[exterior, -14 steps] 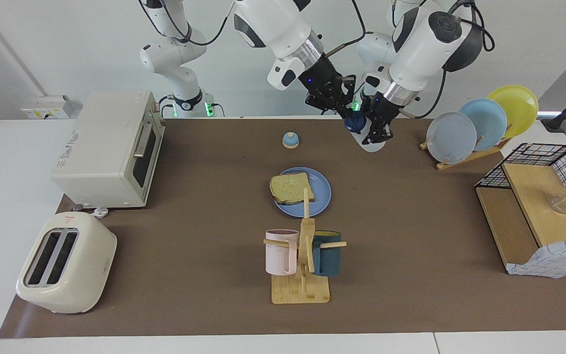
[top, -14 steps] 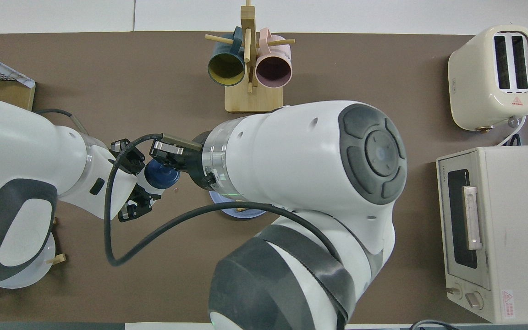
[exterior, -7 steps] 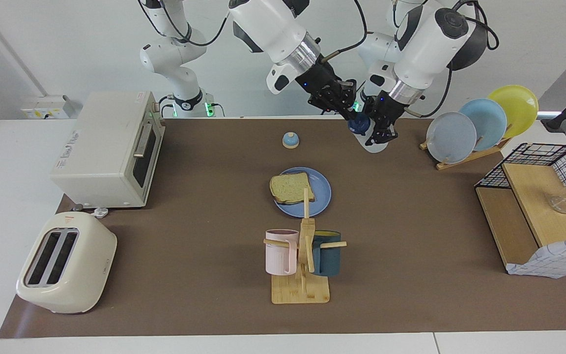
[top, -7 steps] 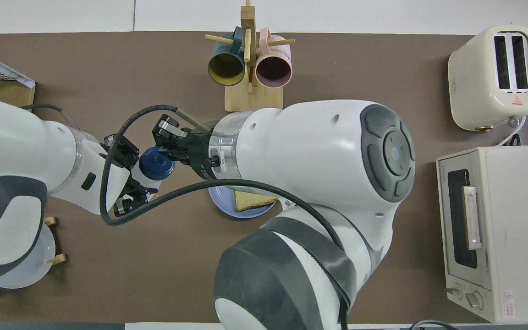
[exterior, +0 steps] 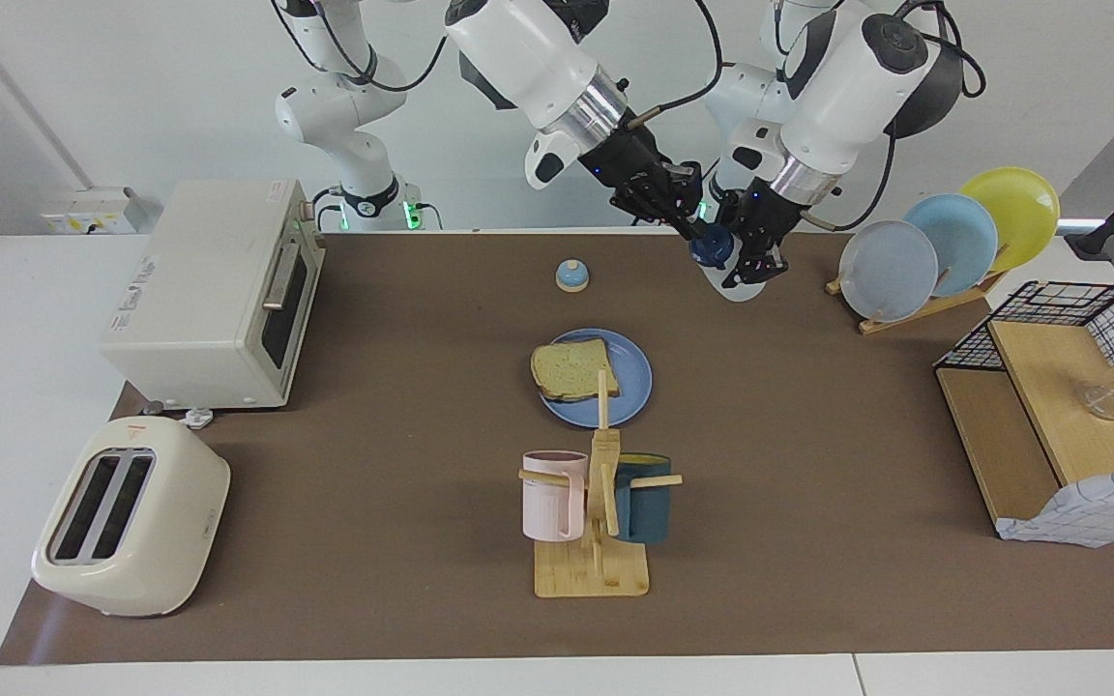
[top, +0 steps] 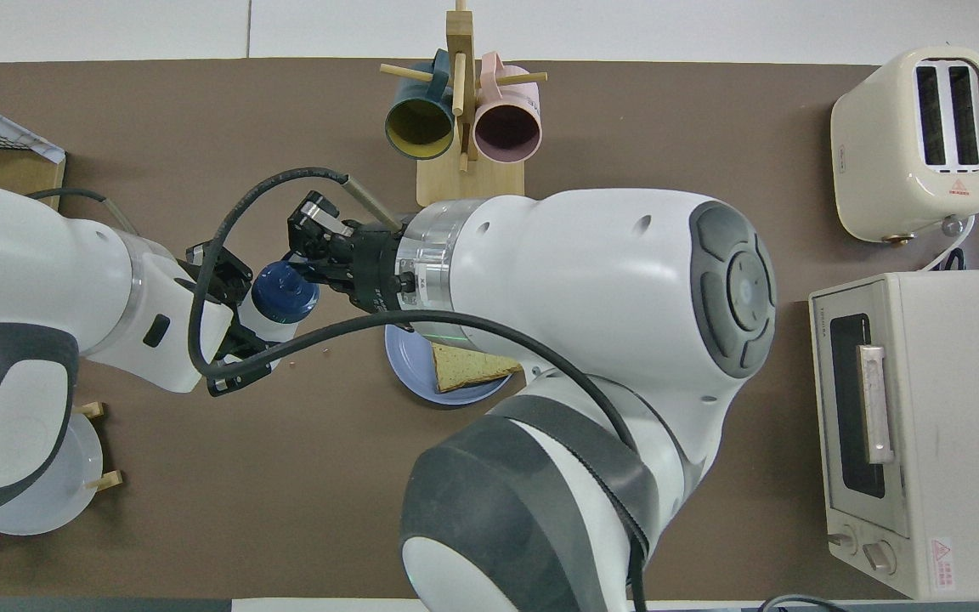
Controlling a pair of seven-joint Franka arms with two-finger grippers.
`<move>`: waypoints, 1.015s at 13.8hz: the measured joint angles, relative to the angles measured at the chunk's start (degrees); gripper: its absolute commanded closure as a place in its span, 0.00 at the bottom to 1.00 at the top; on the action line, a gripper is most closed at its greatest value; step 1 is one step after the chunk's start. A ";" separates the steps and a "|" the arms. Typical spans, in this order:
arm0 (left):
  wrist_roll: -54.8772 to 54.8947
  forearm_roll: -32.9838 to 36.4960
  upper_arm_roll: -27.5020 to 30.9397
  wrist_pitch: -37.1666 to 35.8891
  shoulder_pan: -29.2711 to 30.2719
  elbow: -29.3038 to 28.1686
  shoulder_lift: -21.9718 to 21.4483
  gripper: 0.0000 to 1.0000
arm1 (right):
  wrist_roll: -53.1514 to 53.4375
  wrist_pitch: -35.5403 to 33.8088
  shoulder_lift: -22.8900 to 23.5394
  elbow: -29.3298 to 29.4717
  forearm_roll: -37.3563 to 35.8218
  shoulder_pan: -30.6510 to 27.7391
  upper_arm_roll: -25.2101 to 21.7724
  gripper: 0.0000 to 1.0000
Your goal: Put bread on plate and add seasoning
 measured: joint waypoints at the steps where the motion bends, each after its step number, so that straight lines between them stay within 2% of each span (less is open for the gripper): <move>1: -0.12 0.00 0.01 0.03 0.11 -0.01 0.00 1.00 | 0.12 0.98 -0.02 -0.26 0.24 0.00 0.01 1.00; 4: 0.68 -0.04 -0.77 -1.07 -0.19 -1.08 -0.04 1.00 | 0.53 6.32 -0.02 -0.42 2.02 -0.43 -0.20 1.00; 6: 0.68 -0.06 -1.42 -1.06 -0.54 -1.14 -0.06 1.00 | 0.48 6.97 0.03 -1.07 2.65 -1.12 -0.23 1.00; 8: 0.68 -0.05 -1.42 -1.07 -0.53 -1.14 -0.06 1.00 | 0.35 7.21 0.03 -1.75 2.66 -1.22 -0.22 0.00; 11: 0.70 -0.05 -1.39 -1.64 -0.52 -1.99 -0.05 1.00 | -2.85 7.62 -0.25 -2.10 2.66 -1.51 -0.35 0.00; 14: 0.70 -0.05 -1.39 -1.71 -0.52 -2.37 -0.06 1.00 | -12.10 3.59 -1.51 -4.49 1.68 -3.14 -0.59 0.00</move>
